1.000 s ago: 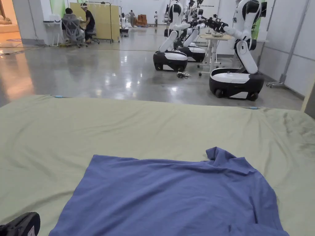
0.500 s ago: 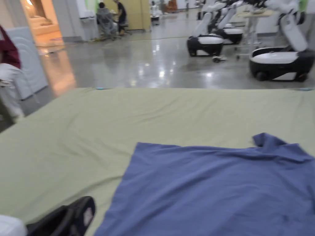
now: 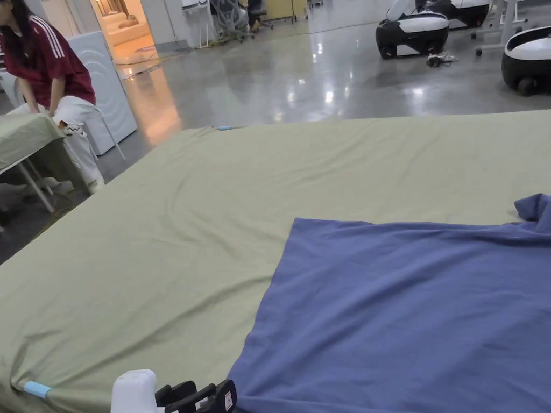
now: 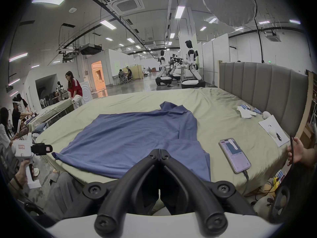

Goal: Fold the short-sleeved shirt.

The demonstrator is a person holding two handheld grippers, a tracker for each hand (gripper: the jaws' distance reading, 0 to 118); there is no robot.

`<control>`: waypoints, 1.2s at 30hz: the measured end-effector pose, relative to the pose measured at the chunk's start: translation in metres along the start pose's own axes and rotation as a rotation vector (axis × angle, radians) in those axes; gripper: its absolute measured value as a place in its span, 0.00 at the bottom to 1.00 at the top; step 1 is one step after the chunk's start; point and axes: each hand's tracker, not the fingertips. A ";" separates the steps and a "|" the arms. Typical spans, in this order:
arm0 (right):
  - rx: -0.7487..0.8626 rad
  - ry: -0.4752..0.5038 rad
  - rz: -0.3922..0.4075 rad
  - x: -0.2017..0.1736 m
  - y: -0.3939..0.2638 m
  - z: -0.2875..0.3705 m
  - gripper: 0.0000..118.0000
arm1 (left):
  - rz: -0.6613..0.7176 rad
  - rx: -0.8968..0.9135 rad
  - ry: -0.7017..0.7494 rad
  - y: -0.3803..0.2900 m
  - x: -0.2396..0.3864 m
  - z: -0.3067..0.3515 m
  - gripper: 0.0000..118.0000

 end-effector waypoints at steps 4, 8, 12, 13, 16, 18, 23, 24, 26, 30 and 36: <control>-0.017 -0.041 -0.016 0.013 -0.005 0.003 0.00 | -0.004 -0.086 0.030 -0.011 -0.002 -0.026 0.49; -0.035 -0.077 -0.034 0.022 -0.010 0.002 0.00 | -0.060 -0.090 0.050 -0.012 0.009 -0.031 0.25; -0.057 -0.107 -0.051 0.036 -0.016 -0.002 0.00 | -0.141 -0.120 0.085 -0.018 0.024 -0.034 0.10; -0.064 -0.121 -0.053 0.036 -0.016 -0.003 0.00 | -0.182 -0.118 0.093 -0.020 0.029 -0.035 0.08; -0.097 -0.130 -0.071 0.048 -0.020 -0.012 0.21 | -0.234 -0.141 0.122 -0.024 0.038 -0.044 0.08; -0.146 -0.127 -0.090 0.059 -0.025 -0.024 0.63 | -0.262 -0.146 0.124 -0.023 0.038 -0.046 0.08; -0.232 -0.138 -0.185 0.095 -0.050 -0.061 0.62 | -0.260 -0.142 0.128 -0.023 0.041 -0.043 0.08; -0.226 -0.101 -0.251 0.106 -0.054 -0.066 0.62 | -0.250 -0.140 0.125 -0.023 0.041 -0.043 0.08; -0.234 -0.080 -0.374 0.131 -0.065 -0.077 0.62 | -0.231 -0.137 0.117 -0.021 0.043 -0.042 0.08; -0.235 -0.050 -0.384 0.149 -0.077 -0.086 0.57 | -0.211 -0.140 0.110 -0.018 0.040 -0.043 0.08; -0.297 -0.091 -0.176 0.124 -0.086 -0.093 0.14 | -0.188 -0.138 0.110 -0.018 0.036 -0.043 0.08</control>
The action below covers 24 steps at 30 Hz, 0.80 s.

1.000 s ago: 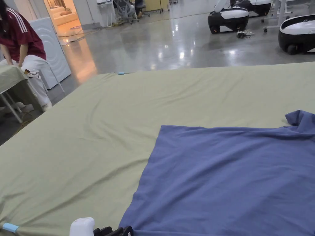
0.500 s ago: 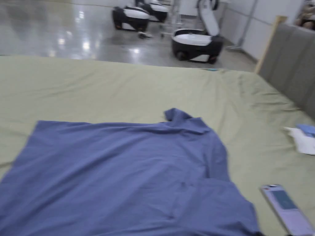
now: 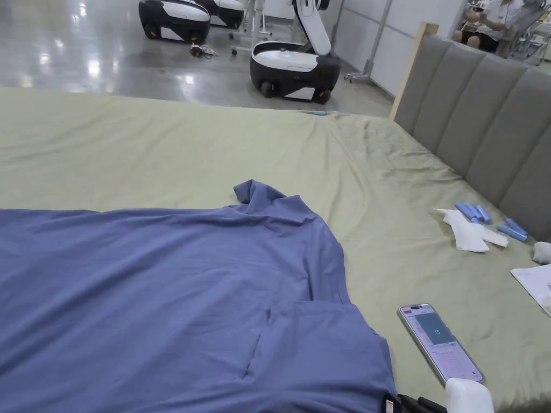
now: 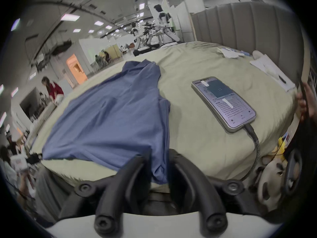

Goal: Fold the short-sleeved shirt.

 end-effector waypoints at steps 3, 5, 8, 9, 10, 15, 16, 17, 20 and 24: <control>0.006 -0.019 0.018 -0.013 0.001 0.000 0.07 | -0.005 0.061 -0.003 0.001 0.008 0.010 0.08; 0.041 -0.041 0.034 -0.020 0.006 0.008 0.06 | 0.018 0.100 -0.043 0.007 0.011 0.020 0.07; 0.134 -0.016 0.035 -0.024 0.034 0.018 0.06 | 0.084 0.163 -0.084 0.035 0.011 0.023 0.07; 0.145 -0.016 0.040 -0.028 0.049 0.017 0.06 | 0.097 0.168 -0.095 0.049 0.010 0.021 0.07; 0.164 -0.012 0.051 -0.030 0.064 0.013 0.06 | 0.100 0.182 -0.094 0.064 0.011 0.016 0.07; 0.153 0.005 0.087 -0.042 0.135 -0.044 0.06 | 0.029 0.209 -0.104 0.137 0.012 -0.029 0.07; 0.138 0.006 0.086 -0.042 0.147 -0.060 0.06 | 0.023 0.184 -0.100 0.150 0.011 -0.043 0.07; 0.100 -0.003 0.075 -0.043 0.158 -0.078 0.06 | 0.023 0.156 -0.098 0.162 0.009 -0.058 0.07; 0.039 -0.034 0.064 -0.042 0.183 -0.126 0.06 | 0.050 0.080 -0.069 0.187 -0.002 -0.100 0.07; -0.010 -0.055 0.069 -0.053 0.201 -0.169 0.06 | 0.012 0.019 -0.036 0.209 0.007 -0.140 0.07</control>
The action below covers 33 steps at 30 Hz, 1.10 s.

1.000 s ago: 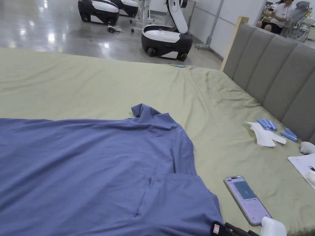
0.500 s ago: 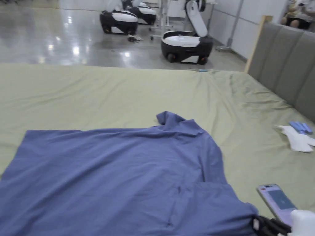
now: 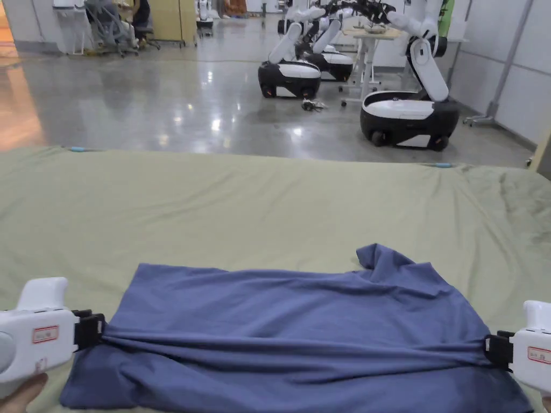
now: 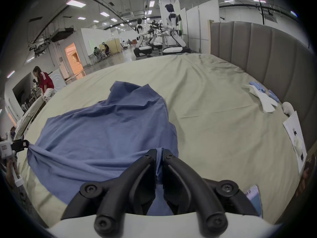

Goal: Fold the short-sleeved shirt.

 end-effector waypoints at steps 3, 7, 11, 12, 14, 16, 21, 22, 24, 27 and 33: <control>-0.012 -0.013 0.004 -0.006 0.005 -0.015 0.06 | -0.038 -0.008 0.029 0.012 0.009 -0.018 0.07; -0.018 -0.003 -0.015 -0.003 0.000 -0.020 0.09 | -0.009 -0.014 0.021 0.015 0.007 -0.027 0.14; -0.039 -0.009 -0.020 0.011 -0.015 -0.006 0.63 | -0.046 0.018 -0.019 -0.002 0.010 0.002 0.55; -0.001 0.015 -0.039 0.014 -0.018 0.008 0.65 | -0.071 0.055 -0.050 -0.009 0.013 0.018 0.55; 0.054 0.031 -0.042 0.017 -0.026 0.037 0.65 | -0.115 0.136 -0.095 -0.024 0.010 0.051 0.55; 0.137 0.023 0.002 0.008 -0.041 0.076 0.65 | -0.165 0.208 -0.086 -0.040 0.021 0.091 0.55; 0.317 0.088 0.069 -0.027 -0.083 0.173 0.65 | -0.207 0.413 0.001 -0.075 0.054 0.182 0.55; 0.333 0.114 0.061 -0.033 -0.091 0.187 0.65 | -0.206 0.440 0.019 -0.079 0.061 0.196 0.55; 0.377 0.140 0.034 -0.043 -0.104 0.213 0.65 | -0.205 0.474 0.010 -0.090 0.071 0.221 0.55; 0.381 0.162 -0.011 -0.057 -0.111 0.243 0.65 | -0.176 0.520 0.004 -0.109 0.072 0.245 0.55; 0.445 0.162 0.123 -0.088 -0.123 0.282 0.33 | -0.180 0.570 0.037 -0.132 0.088 0.282 0.14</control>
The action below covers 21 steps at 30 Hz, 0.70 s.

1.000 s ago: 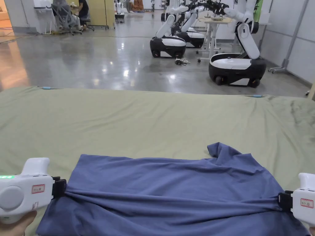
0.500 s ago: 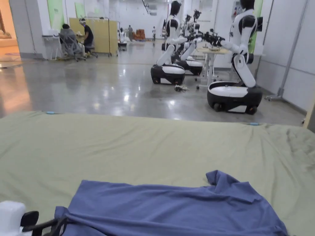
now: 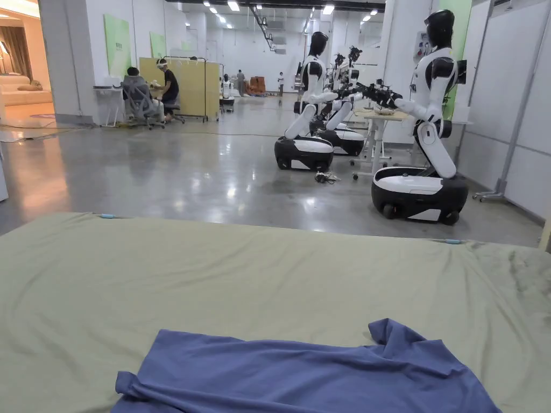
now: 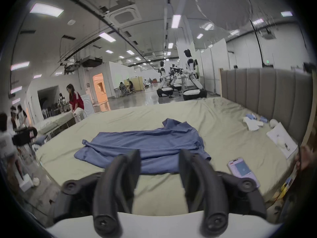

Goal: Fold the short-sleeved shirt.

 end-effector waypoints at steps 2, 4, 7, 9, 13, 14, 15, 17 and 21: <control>0.020 -0.011 0.045 -0.011 -0.001 0.008 0.00 | 0.001 0.005 0.005 0.001 0.004 0.009 0.08; 0.038 0.004 0.036 -0.020 -0.003 0.017 0.00 | 0.003 -0.004 -0.022 0.003 0.010 0.013 0.03; 0.041 -0.005 0.074 -0.034 -0.005 0.020 0.00 | 0.028 -0.002 -0.033 0.006 0.011 0.018 0.02; 0.045 -0.008 0.089 -0.035 -0.005 0.018 0.00 | 0.039 0.017 -0.011 0.007 0.011 0.020 0.02; 0.038 -0.004 0.080 -0.035 -0.002 0.015 0.00 | 0.062 0.024 -0.023 0.012 0.008 0.020 0.02; 0.041 -0.002 0.081 -0.036 -0.002 0.014 0.00 | 0.057 0.029 -0.015 0.011 0.008 0.020 0.02; 0.049 0.000 0.082 -0.036 -0.002 0.015 0.00 | 0.051 0.019 -0.017 0.012 0.006 0.017 0.02; 0.060 -0.004 0.085 -0.034 -0.002 0.015 0.00 | 0.050 0.009 -0.017 0.010 0.005 0.016 0.02; 0.038 0.009 0.082 -0.029 -0.004 0.007 0.00 | 0.094 -0.037 -0.047 0.007 -0.005 0.000 0.02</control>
